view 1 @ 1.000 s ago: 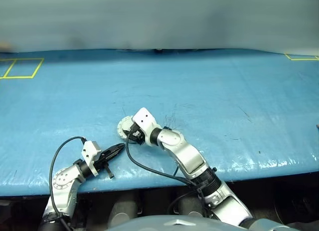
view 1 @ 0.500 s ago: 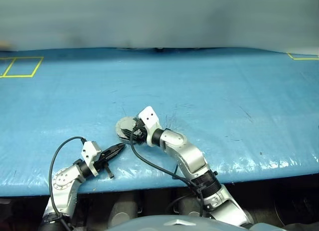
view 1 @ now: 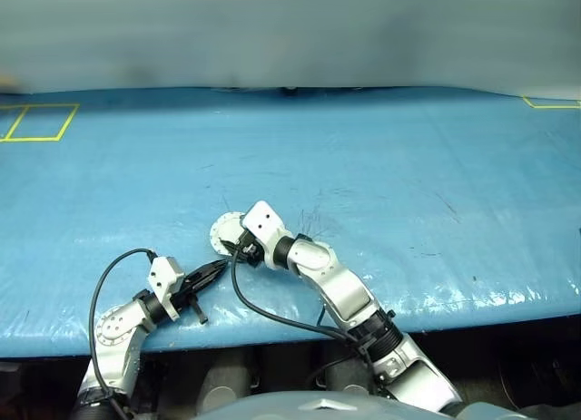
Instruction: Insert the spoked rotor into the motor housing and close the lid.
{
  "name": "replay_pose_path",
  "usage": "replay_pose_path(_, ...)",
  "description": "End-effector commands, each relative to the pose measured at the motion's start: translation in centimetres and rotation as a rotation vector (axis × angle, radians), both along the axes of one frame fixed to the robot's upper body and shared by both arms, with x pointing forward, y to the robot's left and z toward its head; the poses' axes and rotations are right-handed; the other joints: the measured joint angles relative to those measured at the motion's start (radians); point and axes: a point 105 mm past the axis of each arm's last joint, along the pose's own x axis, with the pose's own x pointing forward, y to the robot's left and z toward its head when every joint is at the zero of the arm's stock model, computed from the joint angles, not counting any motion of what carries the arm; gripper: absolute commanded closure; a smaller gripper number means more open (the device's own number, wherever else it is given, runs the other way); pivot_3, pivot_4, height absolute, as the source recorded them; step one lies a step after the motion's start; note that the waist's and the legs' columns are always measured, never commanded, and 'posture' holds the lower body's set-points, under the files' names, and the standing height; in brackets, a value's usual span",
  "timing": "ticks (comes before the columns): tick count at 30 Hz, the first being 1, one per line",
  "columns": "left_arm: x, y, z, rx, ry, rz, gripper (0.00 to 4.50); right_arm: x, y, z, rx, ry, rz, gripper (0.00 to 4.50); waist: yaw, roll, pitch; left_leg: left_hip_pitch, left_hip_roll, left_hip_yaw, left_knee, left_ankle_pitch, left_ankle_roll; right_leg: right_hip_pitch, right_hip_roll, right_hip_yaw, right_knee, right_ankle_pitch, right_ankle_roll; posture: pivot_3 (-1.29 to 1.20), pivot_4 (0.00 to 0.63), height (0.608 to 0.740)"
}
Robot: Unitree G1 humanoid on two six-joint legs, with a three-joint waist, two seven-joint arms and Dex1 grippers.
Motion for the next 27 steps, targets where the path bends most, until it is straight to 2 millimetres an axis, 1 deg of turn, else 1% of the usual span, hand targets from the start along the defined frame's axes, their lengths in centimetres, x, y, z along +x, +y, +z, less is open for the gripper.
replay_pose_path(1, -0.2, 0.1, -0.6, 0.004, 0.034, 0.014, 4.5, -0.2, -0.4, -2.0, -0.061, 0.077, -0.013, 1.53, 0.0, 0.0, 0.0, 0.0, 0.0, 0.0, 0.0, 0.0, 0.0, 0.0, 0.0, 0.0, 0.0, 0.0, 0.0, 0.0, 0.15, 0.74)
replay_pose_path(5, 1.1, 1.0, 1.0, -0.054, -0.009, 0.107, 4.5, 0.0, -0.8, -2.3, -0.064, 0.112, -0.027, 1.53, 0.001, 0.0, 0.0, 0.0, 0.0, 0.0, 0.0, 0.0, 0.0, 0.0, 0.0, -0.001, 0.0, 0.0, 0.0, 0.0, 0.15, 0.74)
replay_pose_path(8, 1.8, 1.6, 2.2, -0.119, -0.031, 0.159, 4.5, 0.1, -0.9, -2.4, -0.066, 0.116, -0.032, 1.53, 0.005, -0.001, 0.0, 0.0, 0.002, 0.0, 0.0, 0.0, -0.001, 0.0, -0.002, -0.005, 0.0, 0.0, 0.0, 0.0, 0.15, 0.74)
replay_pose_path(11, 2.0, 1.7, 3.3, -0.161, -0.048, 0.148, 4.5, 0.1, -1.0, -2.4, -0.067, 0.118, -0.033, 1.53, 0.007, -0.001, 0.0, 0.0, 0.003, 0.0, 0.0, 0.001, -0.002, 0.0, -0.005, -0.01, 0.0, 0.0, 0.0, 0.0, 0.15, 0.74)
replay_pose_path(18, 2.8, 1.7, 4.7, -0.222, -0.081, 0.161, 4.5, -0.1, -0.9, -2.5, -0.069, 0.119, -0.029, 1.53, 0.005, -0.003, 0.0, 0.0, 0.002, 0.001, 0.0, 0.0, -0.003, 0.0, -0.003, -0.013, 0.0, 0.0, 0.0, 0.0, 0.15, 0.74)
replay_pose_path(21, 3.1, 0.8, 4.0, -0.167, -0.052, 0.124, 4.5, -0.2, -0.8, -2.5, -0.07, 0.116, -0.024, 1.53, 0.005, -0.004, 0.0, 0.0, 0.003, 0.001, 0.0, 0.002, 0.0, 0.0, -0.001, -0.012, 0.0, 0.0, 0.0, 0.0, 0.15, 0.74)
replay_pose_path(22, 3.1, 0.6, 3.2, -0.121, -0.025, 0.117, 4.5, -0.1, -0.8, -2.4, -0.065, 0.114, -0.026, 1.53, 0.007, -0.004, 0.0, 0.0, 0.004, 0.001, 0.0, 0.002, 0.0, 0.0, 0.0, -0.012, 0.0, 0.0, 0.0, 0.0, 0.15, 0.74)
replay_pose_path(27, 2.7, 0.9, 1.3, -0.016, 0.031, 0.127, 4.5, 0.1, -1.1, -2.1, -0.048, 0.113, -0.042, 1.53, 0.008, -0.004, -0.001, 0.002, 0.004, 0.001, 0.001, 0.0, -0.003, 0.001, 0.0, -0.012, 0.0, 0.0, 0.0, 0.0, 0.15, 0.74)
